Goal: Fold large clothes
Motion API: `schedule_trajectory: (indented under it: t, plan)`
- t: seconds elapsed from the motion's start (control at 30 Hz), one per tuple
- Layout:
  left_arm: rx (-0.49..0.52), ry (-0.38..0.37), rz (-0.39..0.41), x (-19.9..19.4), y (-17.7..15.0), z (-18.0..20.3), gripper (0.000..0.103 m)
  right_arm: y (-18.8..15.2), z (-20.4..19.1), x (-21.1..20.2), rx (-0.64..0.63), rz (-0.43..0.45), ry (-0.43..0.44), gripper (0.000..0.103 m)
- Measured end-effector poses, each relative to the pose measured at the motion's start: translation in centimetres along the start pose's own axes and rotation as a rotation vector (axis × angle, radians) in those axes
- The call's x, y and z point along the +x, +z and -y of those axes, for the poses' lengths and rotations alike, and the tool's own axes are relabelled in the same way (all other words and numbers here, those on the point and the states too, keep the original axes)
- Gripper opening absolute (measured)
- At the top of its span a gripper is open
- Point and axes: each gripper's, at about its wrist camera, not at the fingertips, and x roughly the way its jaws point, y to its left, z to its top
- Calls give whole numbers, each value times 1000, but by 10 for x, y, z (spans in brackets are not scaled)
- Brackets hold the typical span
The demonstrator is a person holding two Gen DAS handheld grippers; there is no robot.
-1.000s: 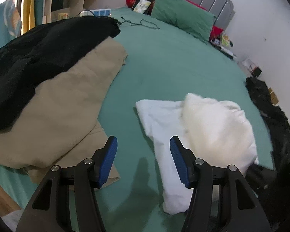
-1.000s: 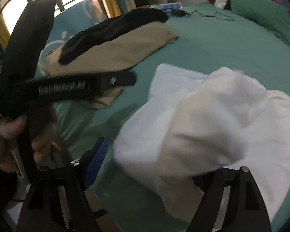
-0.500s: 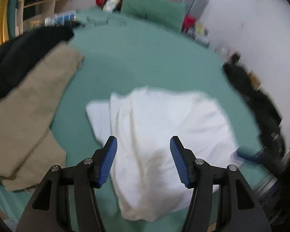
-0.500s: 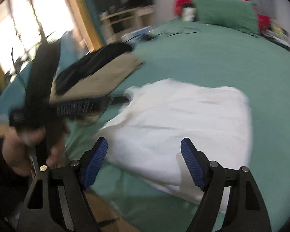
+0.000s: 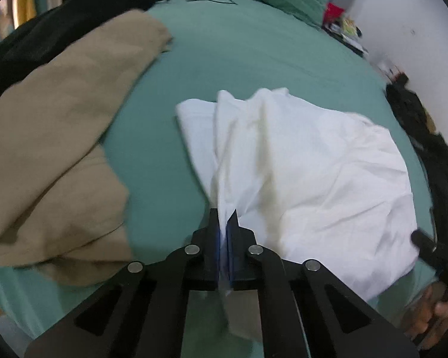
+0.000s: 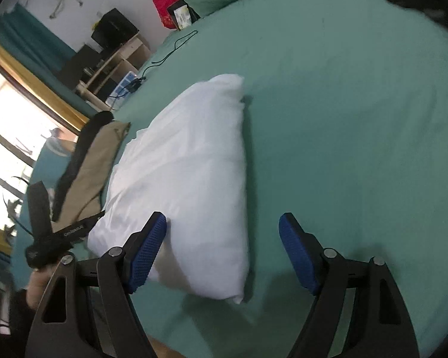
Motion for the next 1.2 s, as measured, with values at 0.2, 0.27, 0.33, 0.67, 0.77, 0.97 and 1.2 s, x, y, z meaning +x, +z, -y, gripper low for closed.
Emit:
schedule_trajectory:
  t: [0.2,0.27,0.33,0.67,0.77,0.97,1.2]
  plan:
    - [-89,-136,50,-20,-6,-9,4,-17,-4,10,-2,3,-14,30]
    - [-86,-136,63,-25,-7,-5,11,-14,-9,9,-35,-16,-37,18]
    - [-81,-138,80,-30,-10,-1,32,-13,-22,3,-122,-24,-118,13]
    - [-80,-237,172,-46,-13,17,64,-27,-27,-46,-271,-3,-363,12]
    - [-73,-226,124,-34,-17,24,64,-38,-14,-57,-251,-9,-396,13]
    - [-7,-167,1,-3,-25,44,67,-47,11,-55,-168,-53,-295,23]
    - [-1,-165,53,-7,-24,54,68,-33,19,-84,-149,22,-235,46]
